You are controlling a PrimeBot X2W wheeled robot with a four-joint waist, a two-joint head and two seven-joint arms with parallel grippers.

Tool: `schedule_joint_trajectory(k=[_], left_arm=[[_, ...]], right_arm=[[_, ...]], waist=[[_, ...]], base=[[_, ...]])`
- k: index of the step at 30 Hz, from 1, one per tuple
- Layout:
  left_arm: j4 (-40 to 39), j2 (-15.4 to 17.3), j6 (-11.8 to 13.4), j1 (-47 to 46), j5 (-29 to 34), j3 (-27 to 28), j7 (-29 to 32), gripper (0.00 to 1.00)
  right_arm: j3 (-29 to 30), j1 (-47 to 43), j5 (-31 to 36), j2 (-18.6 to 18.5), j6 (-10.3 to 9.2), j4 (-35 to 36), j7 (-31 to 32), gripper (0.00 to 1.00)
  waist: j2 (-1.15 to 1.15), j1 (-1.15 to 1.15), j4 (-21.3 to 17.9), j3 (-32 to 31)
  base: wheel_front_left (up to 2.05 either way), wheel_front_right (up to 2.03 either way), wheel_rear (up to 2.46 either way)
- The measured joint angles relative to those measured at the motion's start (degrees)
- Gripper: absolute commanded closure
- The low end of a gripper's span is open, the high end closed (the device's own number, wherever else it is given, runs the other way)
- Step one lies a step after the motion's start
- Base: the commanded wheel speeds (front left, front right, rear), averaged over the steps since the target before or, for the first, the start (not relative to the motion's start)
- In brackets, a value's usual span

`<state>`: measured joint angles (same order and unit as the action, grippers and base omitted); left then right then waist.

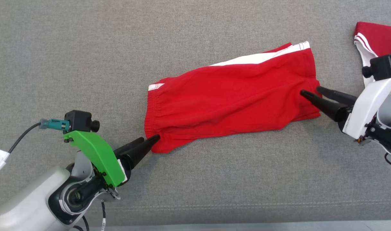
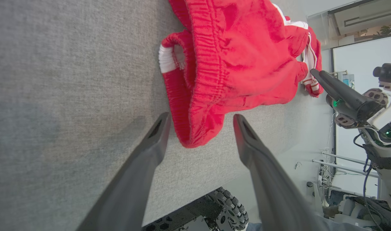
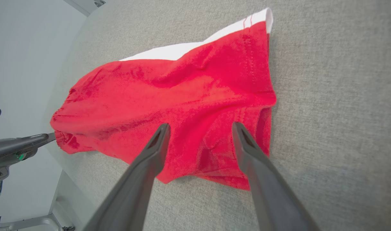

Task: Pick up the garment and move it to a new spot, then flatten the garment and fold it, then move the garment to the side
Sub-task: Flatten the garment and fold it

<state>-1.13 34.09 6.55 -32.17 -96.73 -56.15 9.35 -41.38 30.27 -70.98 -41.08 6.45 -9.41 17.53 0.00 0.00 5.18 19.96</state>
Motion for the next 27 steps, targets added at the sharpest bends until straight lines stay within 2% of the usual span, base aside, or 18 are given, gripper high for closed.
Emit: schedule_joint_trajectory(k=[4, 10, 15, 19, 23, 27], left_arm=[[-1.2, 1.4, 0.0, -0.4, 6.3, -0.7, -2.6, 0.00], [-1.3, 1.8, 0.2, -3.3, 17.4, -1.7, -8.4, 0.00], [-1.5, 1.6, 0.5, -3.9, 24.8, -2.6, -13.4, 0.00], [-0.6, 0.7, 0.5, -3.8, 29.9, -2.4, -18.1, 0.00], [3.0, -0.5, 0.5, -2.2, 31.0, 0.2, -23.2, 0.00], [6.0, -1.5, 0.5, 0.4, 31.7, 2.1, -24.1, 0.00]], right_arm=[[1.5, 1.6, 0.0, -1.5, -1.19, 0.7, 0.4, 0.00], [1.1, 2.4, 0.7, -2.3, -3.18, -1.6, 2.4, 0.00], [0.5, 3.3, 1.5, -1.9, -4.95, -4.8, 3.2, 0.00], [0.0, 3.5, 1.5, -1.0, -5.57, -6.9, 3.8, 0.00], [-0.2, 3.5, 1.3, -0.4, -5.64, -8.3, 4.3, 0.00], [-0.2, 3.6, 0.9, -0.2, -5.64, -9.3, 4.8, 0.00]], waist=[[0.00, 0.00, 0.3, 0.1], [0.00, 0.00, 2.1, 0.7], [0.00, 0.00, 4.5, 1.3], [0.00, 0.00, 6.7, 1.7], [0.00, 0.00, 9.1, 1.9], [0.00, 0.00, 10.8, 1.9]], base=[[0.00, 0.00, 0.00], [0.00, 0.00, 0.00], [0.00, 0.00, 0.00], [0.00, 0.00, 0.00], [0.00, 0.00, 0.00], [0.00, 0.00, 0.00]])
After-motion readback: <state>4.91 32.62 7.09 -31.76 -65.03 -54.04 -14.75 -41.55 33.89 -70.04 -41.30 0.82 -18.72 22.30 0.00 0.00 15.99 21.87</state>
